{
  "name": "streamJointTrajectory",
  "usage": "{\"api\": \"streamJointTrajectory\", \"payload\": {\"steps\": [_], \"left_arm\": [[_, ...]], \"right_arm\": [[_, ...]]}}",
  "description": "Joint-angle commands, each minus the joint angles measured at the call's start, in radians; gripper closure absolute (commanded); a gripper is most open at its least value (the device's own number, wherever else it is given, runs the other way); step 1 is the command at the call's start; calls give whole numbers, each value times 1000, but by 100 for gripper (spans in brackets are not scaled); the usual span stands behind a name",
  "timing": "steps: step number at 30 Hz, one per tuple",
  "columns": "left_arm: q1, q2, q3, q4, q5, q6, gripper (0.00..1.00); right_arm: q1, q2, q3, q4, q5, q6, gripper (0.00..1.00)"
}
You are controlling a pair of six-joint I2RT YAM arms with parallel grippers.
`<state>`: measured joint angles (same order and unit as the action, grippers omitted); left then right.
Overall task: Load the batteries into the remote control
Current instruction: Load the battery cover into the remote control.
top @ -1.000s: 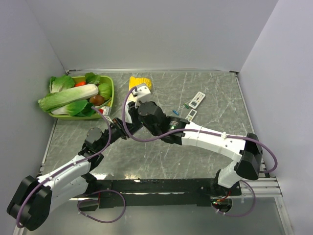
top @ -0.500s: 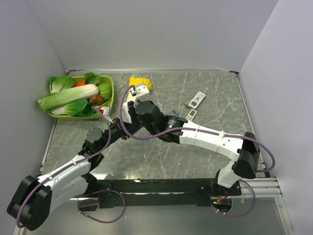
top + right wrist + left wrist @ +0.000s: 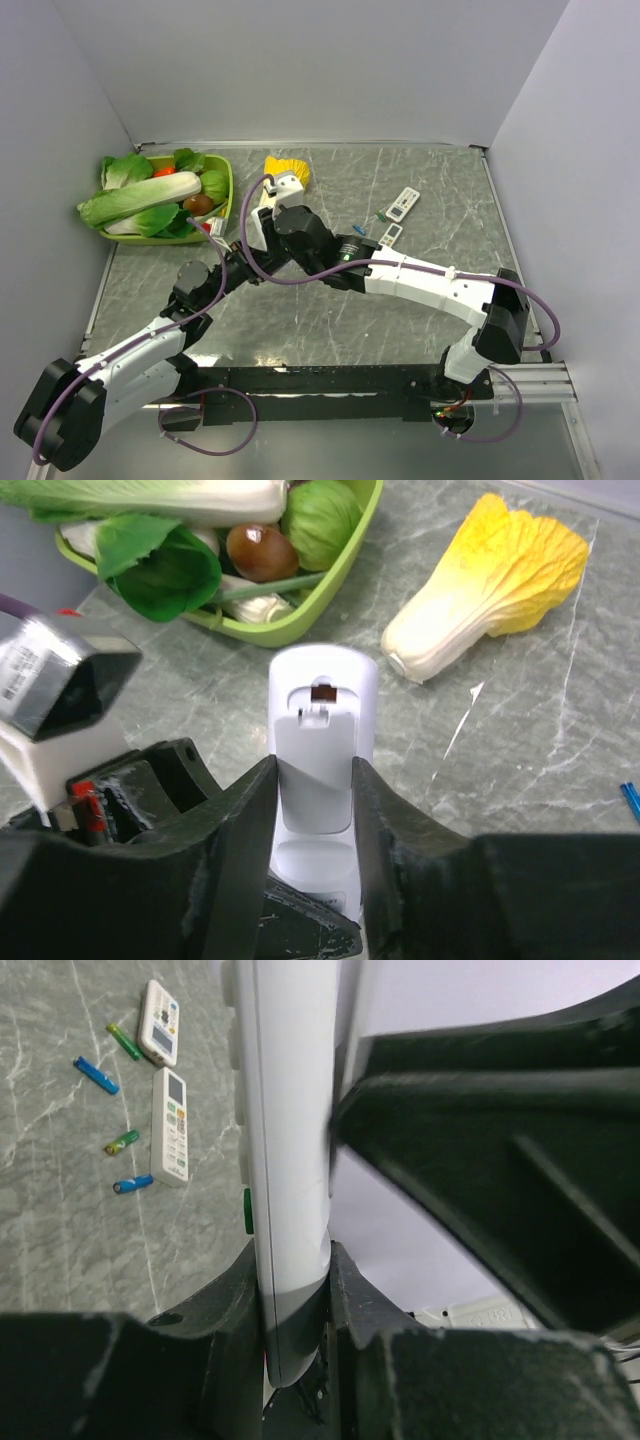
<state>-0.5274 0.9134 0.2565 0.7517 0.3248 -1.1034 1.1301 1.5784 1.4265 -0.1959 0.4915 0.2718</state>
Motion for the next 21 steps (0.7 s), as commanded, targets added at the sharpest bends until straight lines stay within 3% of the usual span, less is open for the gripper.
{"api": "streamJointTrajectory", "payload": {"steps": [1,13,21], "left_arm": [[-3,-13,13,135,3,-15,98],[-3,-15,4,144,8,-21,98],[-3,-1,-5,179,40,-21,98]], "right_arm": [[8,32,43,-45,9,6,55],[8,-4,41,-40,-16,7,36],[-7,-107,58,-22,-123,-64,7]]}}
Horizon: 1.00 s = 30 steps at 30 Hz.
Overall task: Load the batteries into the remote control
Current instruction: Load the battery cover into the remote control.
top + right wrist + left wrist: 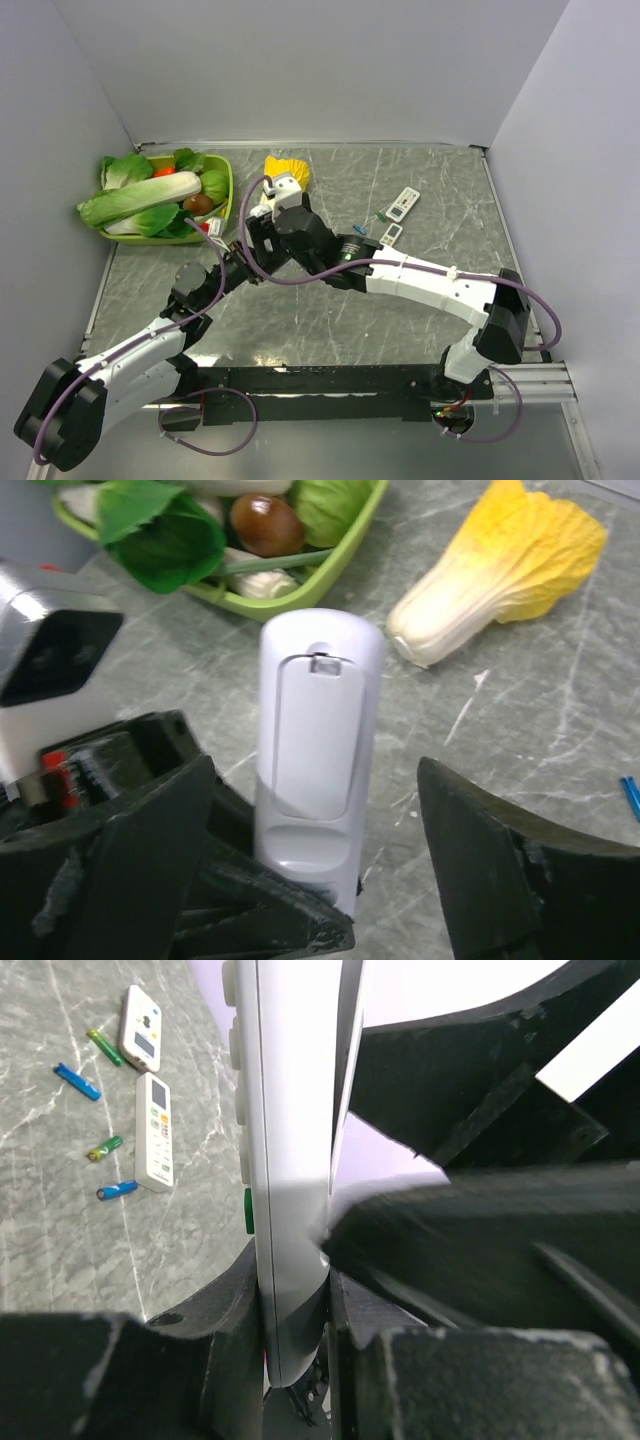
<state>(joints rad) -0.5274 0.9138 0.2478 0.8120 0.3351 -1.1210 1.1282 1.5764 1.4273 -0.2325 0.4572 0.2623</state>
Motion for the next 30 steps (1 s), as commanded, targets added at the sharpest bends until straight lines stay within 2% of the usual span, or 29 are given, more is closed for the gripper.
{"api": "streamJointTrajectory", "payload": {"steps": [1,6,7,11,16,21,30], "left_arm": [[-3,5,4,125,38,-5,98],[-3,14,7,168,54,-2,98],[-3,14,7,176,62,-3,98],[-3,20,5,223,93,3,98],[-3,26,8,303,136,9,98],[-5,46,10,387,188,-3,98],[-13,56,22,458,229,-10,98]], "right_arm": [[-10,-116,64,4,-141,-60,2],[-85,-191,82,-30,-375,-29,0],[-129,-200,78,-34,-476,-8,0],[-244,-245,18,16,-705,98,0],[-318,-224,7,35,-848,136,0],[-360,-191,-42,152,-992,236,1],[-403,-147,-107,278,-1098,330,5]]}}
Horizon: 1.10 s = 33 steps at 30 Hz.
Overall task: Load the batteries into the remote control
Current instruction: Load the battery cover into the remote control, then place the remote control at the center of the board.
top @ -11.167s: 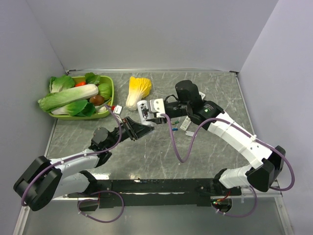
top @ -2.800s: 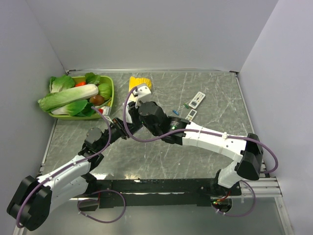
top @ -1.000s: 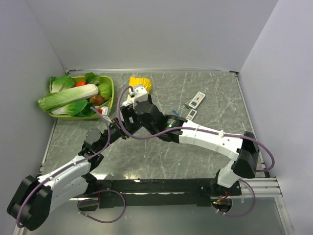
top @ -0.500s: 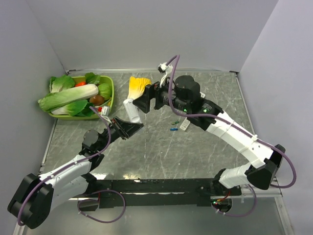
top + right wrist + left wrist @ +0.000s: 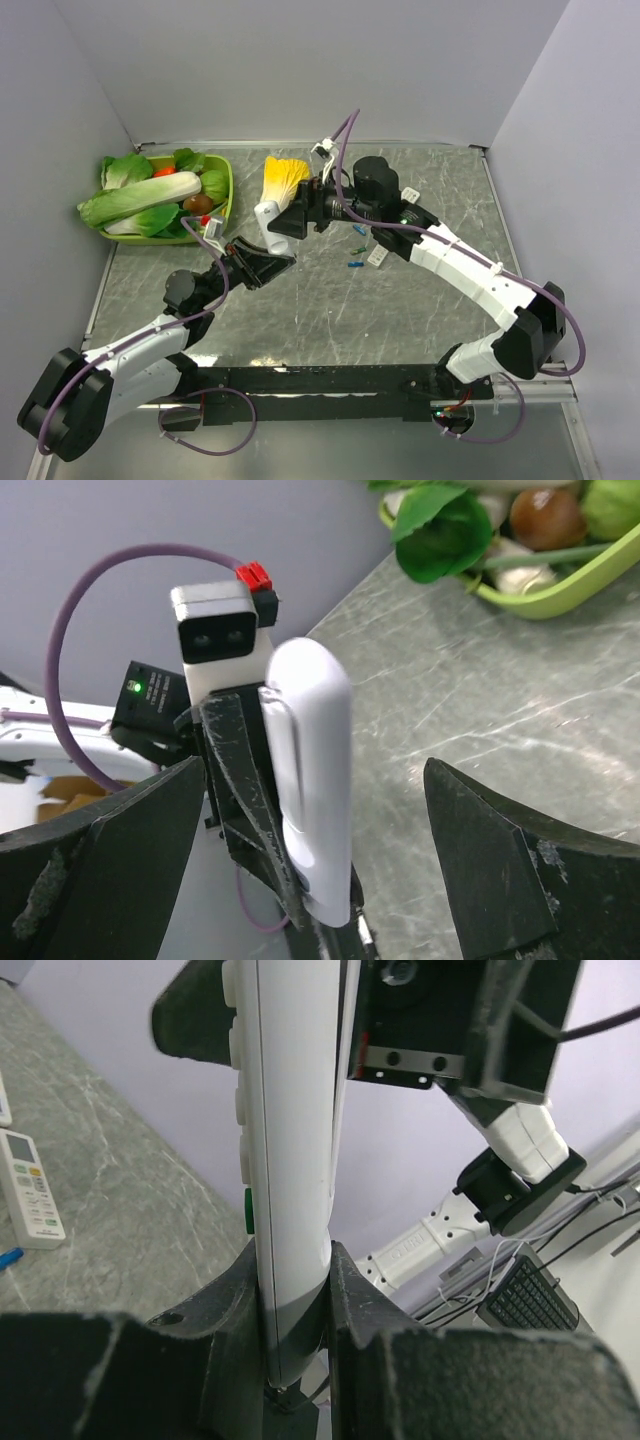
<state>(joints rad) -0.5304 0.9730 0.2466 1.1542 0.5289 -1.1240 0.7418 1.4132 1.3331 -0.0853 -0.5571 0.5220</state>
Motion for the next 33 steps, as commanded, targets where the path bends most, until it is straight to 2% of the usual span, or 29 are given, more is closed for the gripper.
{"api": "streamJointTrajectory", "payload": {"steps": [1,7,10,11,13,14,16,17,19,20,21,24,25,27,28,29,30,31,33], "left_arm": [[-11,0,25,118,40,-5,98],[-22,12,37,127,59,0,98],[-26,13,46,118,65,7,98],[-26,12,46,116,63,10,98],[-29,9,49,113,65,13,98],[-28,7,48,113,65,15,98],[-31,6,48,114,68,20,98],[-31,7,48,116,72,18,98],[-31,12,49,122,75,20,98],[-31,13,49,131,83,21,98],[-31,15,49,134,88,20,98],[-31,18,54,128,101,30,98],[-31,15,57,115,102,36,98],[-31,4,66,32,102,71,98],[-31,-14,72,-12,97,91,98],[-31,-26,91,-66,86,114,98],[-31,-40,101,-214,74,172,98],[-31,-52,117,-287,47,206,98],[-31,-94,157,-423,22,300,98]], "right_arm": [[-16,23,-14,146,-90,76,5],[-22,52,-14,203,-132,122,15],[-22,67,-6,208,-144,127,25],[-24,69,-9,214,-150,128,35],[-24,72,-17,217,-156,130,48],[-24,72,-21,226,-162,131,59],[-24,70,-35,236,-170,133,69],[-24,69,-38,243,-176,133,81],[-24,66,-49,252,-184,136,91],[-24,67,-54,257,-187,136,99],[-22,64,-61,272,-199,138,100],[-28,59,-75,291,-216,141,100],[-28,55,-77,294,-222,141,93],[-38,43,-81,298,-225,141,68],[-41,35,-81,295,-221,136,59],[-47,27,-84,291,-218,133,44],[-64,9,-86,283,-213,118,37],[-71,-2,-83,244,-199,102,26],[-87,-40,-72,184,-175,60,17]]}}
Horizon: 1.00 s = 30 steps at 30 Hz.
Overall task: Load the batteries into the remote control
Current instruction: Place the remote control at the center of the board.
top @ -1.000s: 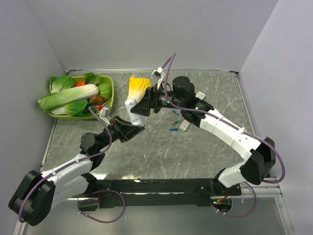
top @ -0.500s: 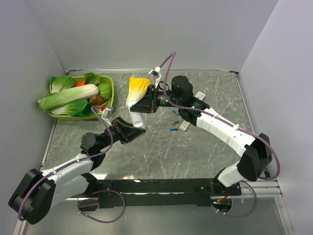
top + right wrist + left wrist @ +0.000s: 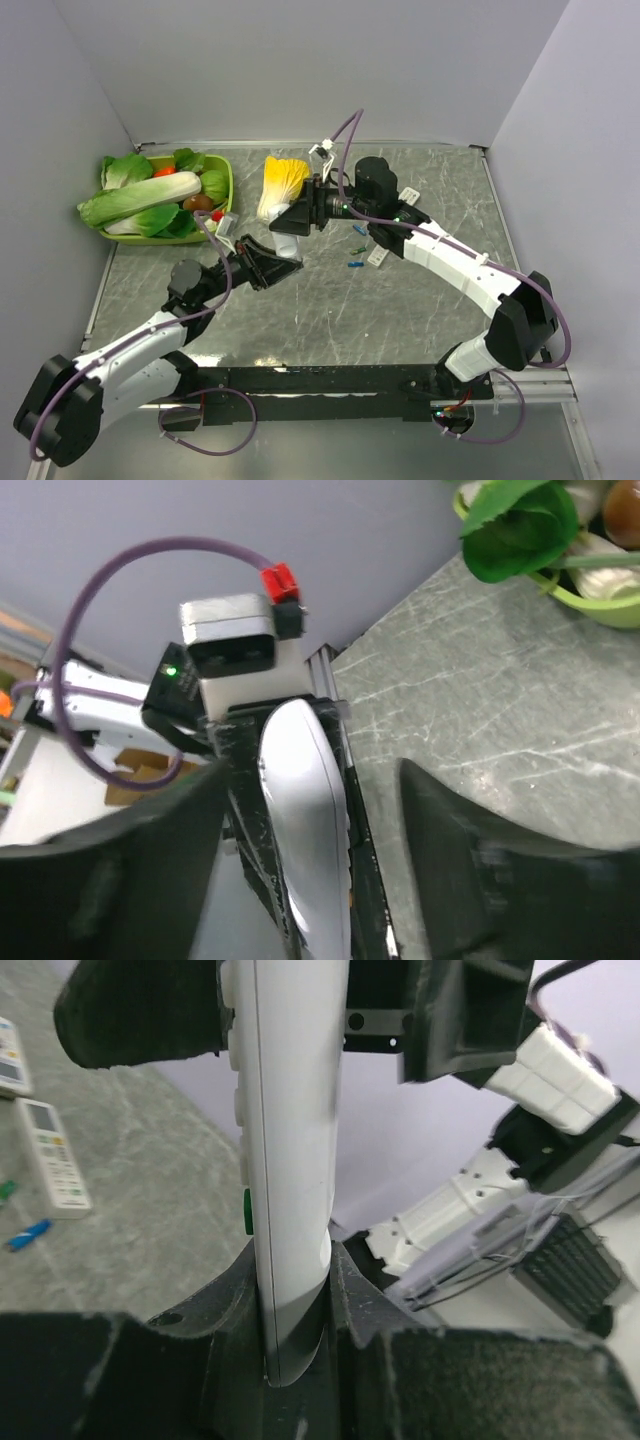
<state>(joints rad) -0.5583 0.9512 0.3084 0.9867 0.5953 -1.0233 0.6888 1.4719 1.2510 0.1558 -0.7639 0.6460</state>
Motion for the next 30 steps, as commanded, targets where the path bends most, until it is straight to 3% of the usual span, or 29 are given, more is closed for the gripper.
{"api": "streamJointTrajectory", "payload": {"steps": [1,5,11,22,30], "left_arm": [[-3,-97,106,-364,-78,222,98],[0,-124,147,-528,-144,292,98],[5,-86,124,-521,-173,215,98],[3,60,135,-379,-141,98,98],[1,84,143,-365,-146,88,98]], "right_arm": [[-50,-113,11,-87,49,-104,11],[-104,-188,-15,-174,103,-160,7],[-130,-249,-51,-252,182,-215,4],[66,-98,42,-386,558,-172,0],[120,40,111,-406,643,-114,2]]}}
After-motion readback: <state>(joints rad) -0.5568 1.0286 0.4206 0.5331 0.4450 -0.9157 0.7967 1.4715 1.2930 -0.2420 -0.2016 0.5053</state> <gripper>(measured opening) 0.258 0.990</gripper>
